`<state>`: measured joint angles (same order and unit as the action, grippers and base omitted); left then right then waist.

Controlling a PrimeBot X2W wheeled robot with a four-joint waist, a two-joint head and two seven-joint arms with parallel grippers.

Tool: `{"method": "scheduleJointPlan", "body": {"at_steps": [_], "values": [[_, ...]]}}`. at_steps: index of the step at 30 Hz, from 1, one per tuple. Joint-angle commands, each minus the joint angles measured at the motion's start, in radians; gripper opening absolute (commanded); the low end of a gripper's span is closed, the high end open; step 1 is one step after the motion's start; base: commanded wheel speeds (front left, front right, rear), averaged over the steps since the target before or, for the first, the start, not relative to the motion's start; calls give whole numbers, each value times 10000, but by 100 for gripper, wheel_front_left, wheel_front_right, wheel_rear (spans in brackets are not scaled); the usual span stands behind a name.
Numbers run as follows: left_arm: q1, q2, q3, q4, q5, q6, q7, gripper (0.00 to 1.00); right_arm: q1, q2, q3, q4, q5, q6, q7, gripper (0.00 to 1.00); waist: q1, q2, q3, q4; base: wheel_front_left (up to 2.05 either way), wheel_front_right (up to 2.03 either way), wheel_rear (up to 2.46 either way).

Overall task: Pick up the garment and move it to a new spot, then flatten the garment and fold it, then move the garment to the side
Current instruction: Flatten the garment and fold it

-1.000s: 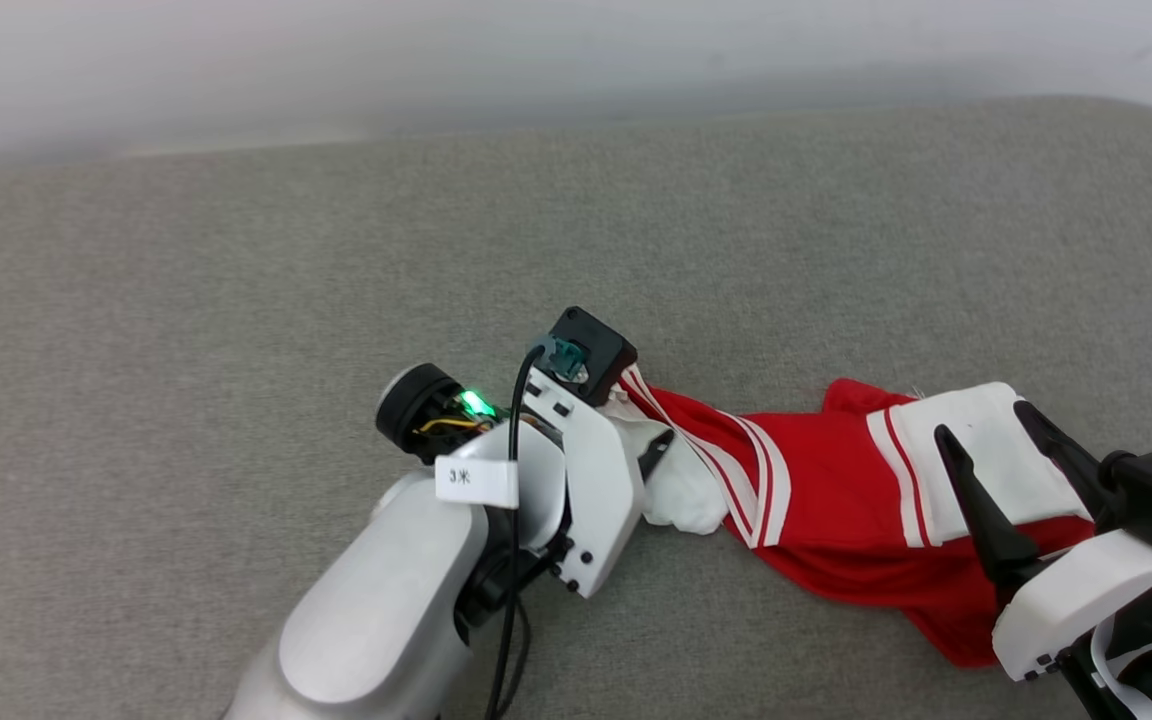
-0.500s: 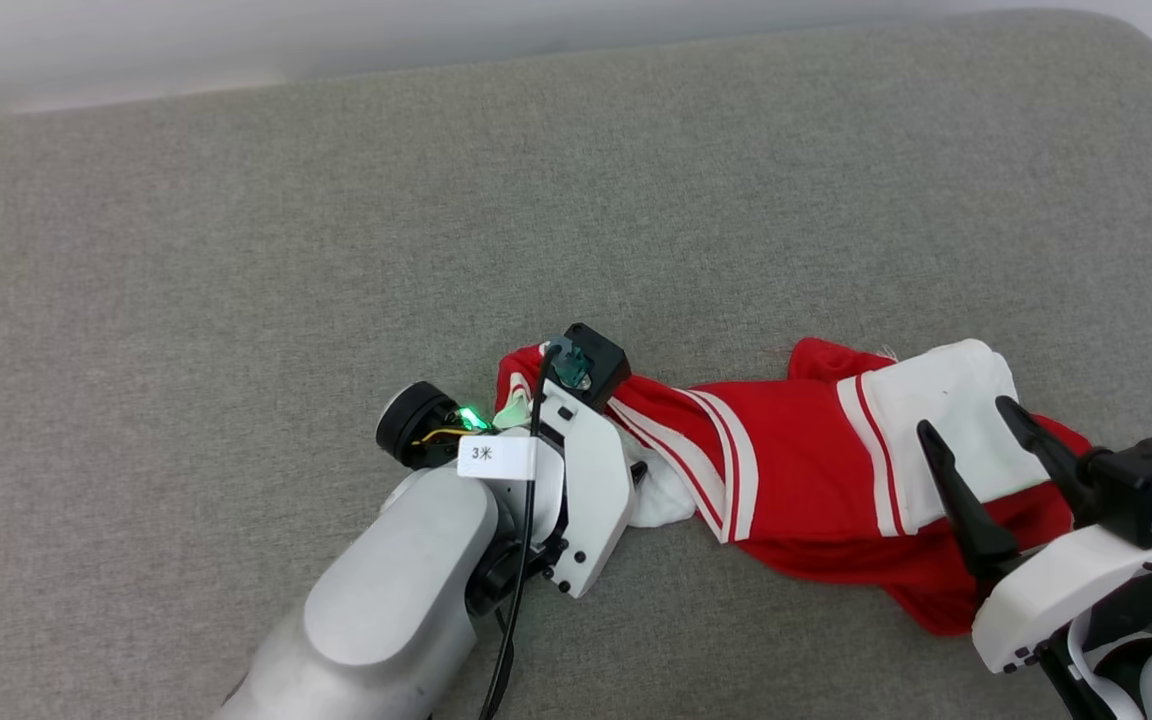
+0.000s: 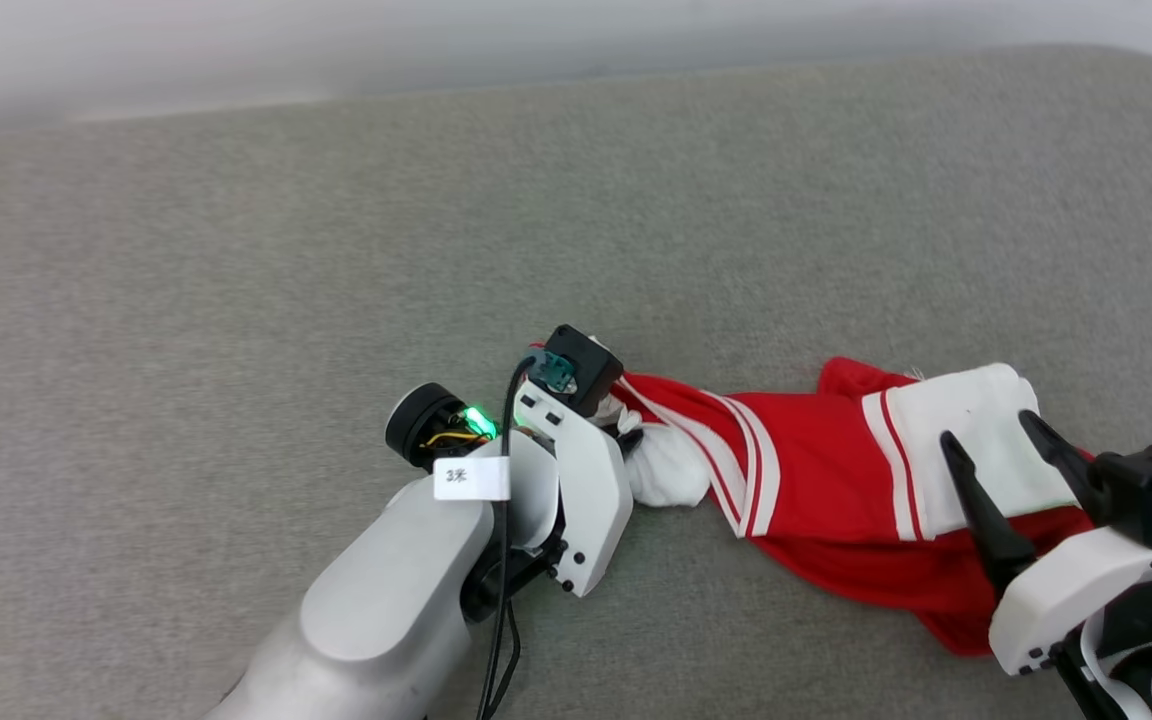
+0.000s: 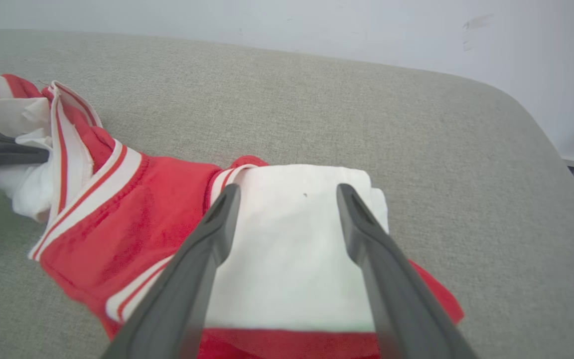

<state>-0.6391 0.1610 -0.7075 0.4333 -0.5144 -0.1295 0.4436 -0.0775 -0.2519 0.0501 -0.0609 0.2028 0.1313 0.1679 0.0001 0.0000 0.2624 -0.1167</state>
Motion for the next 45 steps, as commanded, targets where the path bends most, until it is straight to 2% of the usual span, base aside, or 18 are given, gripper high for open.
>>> {"method": "scheduleJointPlan", "body": {"at_steps": [1, 7, 12, 17, 22, 23, 24, 29, 35, 40, 42, 45], "values": [[201, 110, 39, -256, -114, -16, -449, 0, 216, -37, -187, 116, -97, -10, 73, 100, -1, 0, -509, 441, 0, 0, 0], [633, 464, 109, -1271, -712, -16, -1688, 0, 524, 1, -349, 294, -275, -10, 334, 100, -1, 0, -1093, 927, 0, 0, 0], [1378, 1284, 157, -2002, -1432, -3, -3093, 0, 754, 73, -399, 319, -258, -10, 466, 100, -1, 0, -1433, 1346, 0, 0, 0], [2294, 1890, 79, -1120, -1565, -6, -3778, 0, 855, 149, -295, 374, -238, -10, 539, 100, -1, 0, -1614, 1587, 0, 0, 0], [2764, 1929, -352, 130, -1292, -6, -4067, 0, 967, 121, -184, 430, -188, -10, 625, 100, -1, 0, -1719, 1709, 0, 0, 0], [2754, 1940, -437, 376, -1185, 11, -4131, 36, 968, 107, -178, 426, -183, -10, 649, 100, -1, 0, -1727, 1729, 0, 0, 0], [2726, 1929, -507, 590, -1080, 70, -4167, 100, 963, 94, -189, 422, -178, -10, 669, 100, -1, 0, -1730, 1750, 0, 0, 0], [2462, 1680, -465, 1224, -864, 350, -4785, 100, 970, 72, -213, 394, -166, -10, 747, 100, -1, 0, -1761, 1861, 0, 0, 0], [2203, 1728, -164, 816, -301, 936, -6440, 100, 1047, -46, -296, 299, -107, -10, 806, 100, -1, 0, -1945, 2104, 0, 0, 0], [2512, 1890, 474, -725, 542, 1690, -7080, 100, 1120, -163, -270, 173, -1, -10, 871, 100, -1, 0, -2133, 2283, 0, 0, 0], [2959, 1797, 1140, -1867, 963, 2054, -7098, 100, 1139, -209, -243, 118, 25, -11, 912, 100, -1, 0, -2167, 2332, 0, 0, 0], [3840, 1580, 2009, -3216, 1597, 2257, -7084, 100, 1152, -301, -79, 27, 104, -11, 1033, 100, -1, 0, -2188, 2370, 0, 0, 0]]}}
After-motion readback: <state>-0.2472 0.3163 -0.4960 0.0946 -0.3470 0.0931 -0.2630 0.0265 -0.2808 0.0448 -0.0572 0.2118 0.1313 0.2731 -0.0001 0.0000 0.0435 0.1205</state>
